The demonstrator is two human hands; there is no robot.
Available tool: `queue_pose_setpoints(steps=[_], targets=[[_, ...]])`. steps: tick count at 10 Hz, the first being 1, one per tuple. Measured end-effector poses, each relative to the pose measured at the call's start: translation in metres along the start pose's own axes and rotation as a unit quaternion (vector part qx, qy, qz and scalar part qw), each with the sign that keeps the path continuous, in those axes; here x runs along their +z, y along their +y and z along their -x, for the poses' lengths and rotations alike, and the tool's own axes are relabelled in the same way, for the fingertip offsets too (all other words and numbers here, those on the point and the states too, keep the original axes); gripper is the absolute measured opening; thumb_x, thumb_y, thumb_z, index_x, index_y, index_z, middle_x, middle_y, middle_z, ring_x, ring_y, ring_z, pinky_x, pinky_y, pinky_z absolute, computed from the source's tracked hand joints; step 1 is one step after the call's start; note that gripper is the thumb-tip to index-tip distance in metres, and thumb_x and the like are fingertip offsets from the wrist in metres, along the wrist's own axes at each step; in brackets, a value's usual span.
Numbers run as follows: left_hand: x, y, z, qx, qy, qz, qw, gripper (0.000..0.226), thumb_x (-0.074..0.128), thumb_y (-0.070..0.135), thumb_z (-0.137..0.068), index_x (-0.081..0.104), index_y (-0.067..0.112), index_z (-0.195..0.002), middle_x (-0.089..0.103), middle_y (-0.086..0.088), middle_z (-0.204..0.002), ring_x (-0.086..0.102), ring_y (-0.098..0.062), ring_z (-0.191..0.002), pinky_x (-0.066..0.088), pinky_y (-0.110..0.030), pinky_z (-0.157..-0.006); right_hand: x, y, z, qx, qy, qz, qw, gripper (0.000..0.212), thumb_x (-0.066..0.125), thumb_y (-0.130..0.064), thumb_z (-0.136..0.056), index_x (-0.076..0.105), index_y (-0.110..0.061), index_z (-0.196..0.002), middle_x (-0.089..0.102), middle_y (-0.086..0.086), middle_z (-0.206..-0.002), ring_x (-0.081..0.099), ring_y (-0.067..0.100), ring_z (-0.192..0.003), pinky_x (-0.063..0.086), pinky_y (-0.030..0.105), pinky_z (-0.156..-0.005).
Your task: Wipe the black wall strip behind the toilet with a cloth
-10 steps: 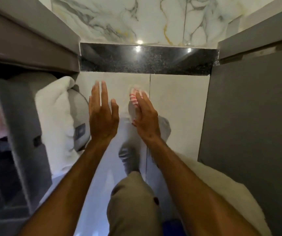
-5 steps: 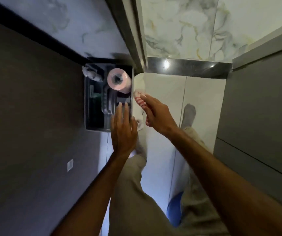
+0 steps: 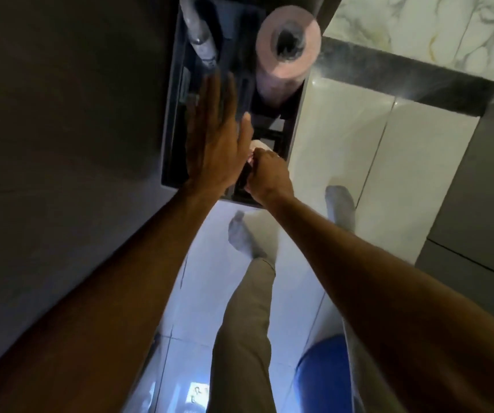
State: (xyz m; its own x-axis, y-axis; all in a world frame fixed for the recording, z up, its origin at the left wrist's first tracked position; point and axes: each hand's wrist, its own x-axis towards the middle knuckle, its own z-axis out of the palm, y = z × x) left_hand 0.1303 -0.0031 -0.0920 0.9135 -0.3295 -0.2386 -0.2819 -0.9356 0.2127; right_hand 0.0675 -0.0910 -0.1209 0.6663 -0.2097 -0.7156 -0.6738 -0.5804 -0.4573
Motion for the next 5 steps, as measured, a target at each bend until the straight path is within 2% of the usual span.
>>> queue_pose_setpoints(steps=[1, 2, 3, 4, 5], targets=[[0.045, -0.003, -0.035, 0.027, 0.028, -0.036, 0.999, 0.076, 0.017, 0.056, -0.113, 0.015, 0.010, -0.173, 0.013, -0.019, -0.182, 0.010, -0.034, -0.171, 0.005, -0.052, -0.140, 0.044, 0.026, -0.032, -0.006, 0.050, 0.041, 0.998, 0.051, 0.054, -0.020, -0.115, 0.041, -0.009, -0.163, 0.044, 0.017, -0.169, 0.047, 0.034, -0.155, 0.046, 0.046, -0.129], [0.083, -0.008, -0.047, 0.004, 0.042, -0.049, 0.998, 0.076, 0.017, 0.059, -0.112, 0.022, 0.013, -0.172, 0.020, -0.020, -0.180, 0.016, -0.040, -0.169, 0.006, -0.055, -0.139, 0.075, 0.045, -0.052, -0.051, 0.043, 0.067, 0.996, 0.066, 0.040, -0.022, -0.118, 0.011, -0.001, -0.173, 0.005, 0.023, -0.183, 0.005, 0.041, -0.173, 0.012, 0.053, -0.143], [0.093, -0.009, -0.045, -0.009, 0.072, -0.059, 0.996, 0.073, 0.026, 0.057, -0.113, 0.038, 0.011, -0.168, 0.036, -0.023, -0.174, 0.031, -0.044, -0.163, 0.019, -0.061, -0.136, 0.081, 0.051, -0.047, -0.053, -0.010, 0.107, 0.993, 0.075, 0.038, -0.031, -0.119, -0.006, -0.009, -0.175, -0.016, 0.017, -0.184, -0.013, 0.036, -0.173, 0.005, 0.052, -0.144], [0.060, -0.006, -0.043, -0.010, 0.057, -0.036, 0.998, 0.076, 0.027, 0.060, -0.114, 0.031, 0.008, -0.170, 0.029, -0.024, -0.177, 0.025, -0.042, -0.166, 0.018, -0.063, -0.137, 0.031, 0.026, -0.002, -0.060, -0.046, 0.048, 0.996, 0.065, 0.041, -0.033, -0.117, 0.014, -0.021, -0.176, 0.003, 0.011, -0.186, 0.025, 0.038, -0.169, 0.039, 0.054, -0.133], [0.017, 0.002, -0.007, -0.052, 0.039, -0.023, 0.998, 0.080, 0.027, 0.060, -0.114, 0.016, 0.008, -0.174, 0.015, -0.021, -0.181, 0.015, -0.039, -0.169, 0.018, -0.061, -0.137, -0.040, 0.011, 0.059, -0.070, -0.022, 0.056, 0.996, 0.047, 0.044, -0.036, -0.117, 0.047, -0.023, -0.163, 0.044, 0.006, -0.173, 0.056, 0.027, -0.149, 0.057, 0.041, -0.115]])
